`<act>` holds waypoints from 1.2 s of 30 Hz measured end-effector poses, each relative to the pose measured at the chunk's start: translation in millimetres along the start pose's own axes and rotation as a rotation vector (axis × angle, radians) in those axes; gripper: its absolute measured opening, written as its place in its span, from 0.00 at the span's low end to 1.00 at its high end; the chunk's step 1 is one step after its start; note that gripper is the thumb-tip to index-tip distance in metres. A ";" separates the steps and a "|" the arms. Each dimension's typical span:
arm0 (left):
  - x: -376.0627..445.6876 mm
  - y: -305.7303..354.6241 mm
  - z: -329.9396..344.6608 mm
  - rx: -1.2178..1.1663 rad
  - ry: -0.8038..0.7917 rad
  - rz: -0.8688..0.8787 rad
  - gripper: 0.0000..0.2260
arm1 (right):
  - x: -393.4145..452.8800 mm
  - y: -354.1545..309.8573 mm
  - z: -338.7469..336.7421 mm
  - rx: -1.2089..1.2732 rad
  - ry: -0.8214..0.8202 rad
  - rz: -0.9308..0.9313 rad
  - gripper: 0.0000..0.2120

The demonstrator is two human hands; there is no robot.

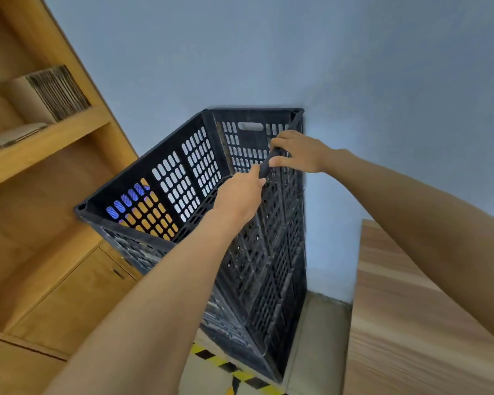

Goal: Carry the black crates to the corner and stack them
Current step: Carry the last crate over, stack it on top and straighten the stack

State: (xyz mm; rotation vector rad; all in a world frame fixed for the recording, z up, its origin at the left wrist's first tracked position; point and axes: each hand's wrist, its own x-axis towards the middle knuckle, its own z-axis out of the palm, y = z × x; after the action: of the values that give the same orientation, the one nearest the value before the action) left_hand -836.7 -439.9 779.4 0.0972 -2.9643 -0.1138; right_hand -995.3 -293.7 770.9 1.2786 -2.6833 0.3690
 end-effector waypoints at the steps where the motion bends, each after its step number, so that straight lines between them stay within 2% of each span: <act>1: -0.7 0.6 -0.7 0.020 0.001 0.004 0.17 | 0.2 0.1 -0.1 0.012 0.009 -0.002 0.24; 8: -1.8 2.1 -5.2 -0.009 -0.040 -0.039 0.19 | 4.6 -1.0 -1.5 -0.047 -0.015 0.010 0.27; 12: -1.8 6.3 -13.2 0.017 -0.074 -0.077 0.21 | 7.0 -3.4 -2.7 -0.105 -0.045 0.011 0.31; 16: -6.3 9.0 -17.0 0.079 -0.038 -0.067 0.20 | 4.0 -8.1 -1.8 -0.169 -0.036 0.014 0.35; 21: -12.6 10.5 -18.3 0.095 -0.053 -0.094 0.19 | 2.0 -9.8 -6.8 -0.223 -0.070 -0.014 0.43; 24: -12.1 8.8 -19.3 0.102 -0.053 -0.085 0.19 | 5.9 -10.7 -11.9 -0.235 -0.131 -0.021 0.42; 30: -17.1 1.4 -17.1 0.131 -0.061 -0.053 0.21 | 1.9 -14.4 -9.2 -0.218 -0.124 -0.008 0.44; 36: -25.1 -6.9 -16.6 0.128 -0.065 -0.031 0.21 | 0.1 -25.5 -15.6 -0.275 -0.191 -0.005 0.46</act>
State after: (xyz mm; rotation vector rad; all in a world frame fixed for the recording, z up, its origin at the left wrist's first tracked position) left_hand -808.7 -446.2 790.9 0.1590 -3.0339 0.0702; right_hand -975.1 -304.8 790.0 1.2941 -2.7590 -0.1286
